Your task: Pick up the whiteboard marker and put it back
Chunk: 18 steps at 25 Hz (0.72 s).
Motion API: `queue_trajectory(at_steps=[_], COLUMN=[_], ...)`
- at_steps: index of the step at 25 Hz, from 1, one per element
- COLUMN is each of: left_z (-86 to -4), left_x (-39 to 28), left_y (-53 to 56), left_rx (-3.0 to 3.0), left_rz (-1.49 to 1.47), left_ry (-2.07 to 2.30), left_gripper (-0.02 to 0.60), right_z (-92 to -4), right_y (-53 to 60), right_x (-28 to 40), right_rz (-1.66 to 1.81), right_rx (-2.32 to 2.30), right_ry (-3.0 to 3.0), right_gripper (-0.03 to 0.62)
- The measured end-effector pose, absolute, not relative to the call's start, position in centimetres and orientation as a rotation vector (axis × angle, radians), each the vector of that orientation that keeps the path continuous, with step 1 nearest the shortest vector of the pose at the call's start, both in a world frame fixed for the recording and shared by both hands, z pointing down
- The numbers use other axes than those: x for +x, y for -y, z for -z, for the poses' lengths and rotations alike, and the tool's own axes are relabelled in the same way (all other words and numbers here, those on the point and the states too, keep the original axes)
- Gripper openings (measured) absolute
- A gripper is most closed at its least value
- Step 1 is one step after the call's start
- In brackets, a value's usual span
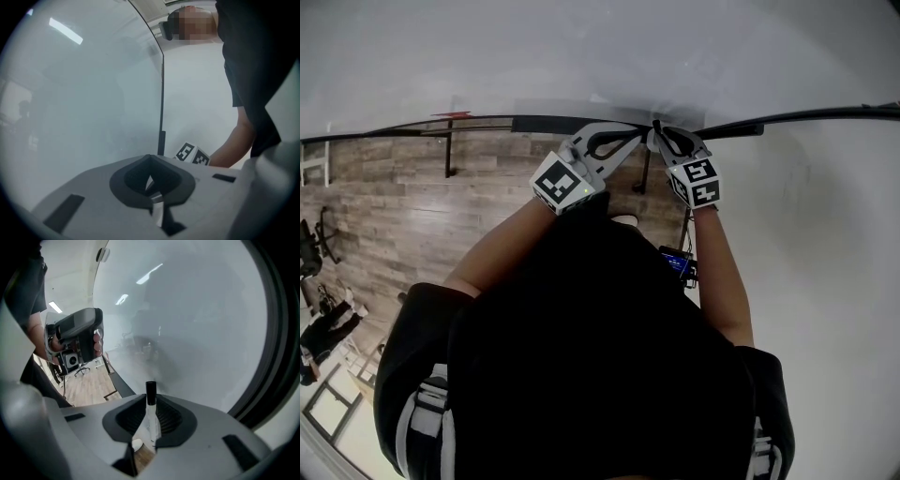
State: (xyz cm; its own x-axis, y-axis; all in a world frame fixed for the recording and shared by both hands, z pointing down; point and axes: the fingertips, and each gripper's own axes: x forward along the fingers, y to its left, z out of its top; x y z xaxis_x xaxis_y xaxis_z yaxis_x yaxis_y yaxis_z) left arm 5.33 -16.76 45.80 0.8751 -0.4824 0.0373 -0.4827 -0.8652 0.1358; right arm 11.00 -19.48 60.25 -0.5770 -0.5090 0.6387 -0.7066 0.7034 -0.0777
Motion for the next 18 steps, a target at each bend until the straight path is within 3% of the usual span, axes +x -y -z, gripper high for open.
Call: queue_trajectory(at_steps=[9,18], left_z=[-45.9,-45.55], left_x=[4.92,4.96], left_y=[16.79,16.78], left_rx=[2.885,2.896], left_rz=[-0.034,-0.032], left_ry=[0.768,0.766], left_gripper=[0.003,0.003], right_z=[-60.39,-60.26], right_y=[20.25,20.2], right_x=[10.56,10.38], right_rz=[-0.418,-0.403], right_rx=[0.901,0.873], right_ry=[2.301,2.312], right_gripper=[0.086,0.064])
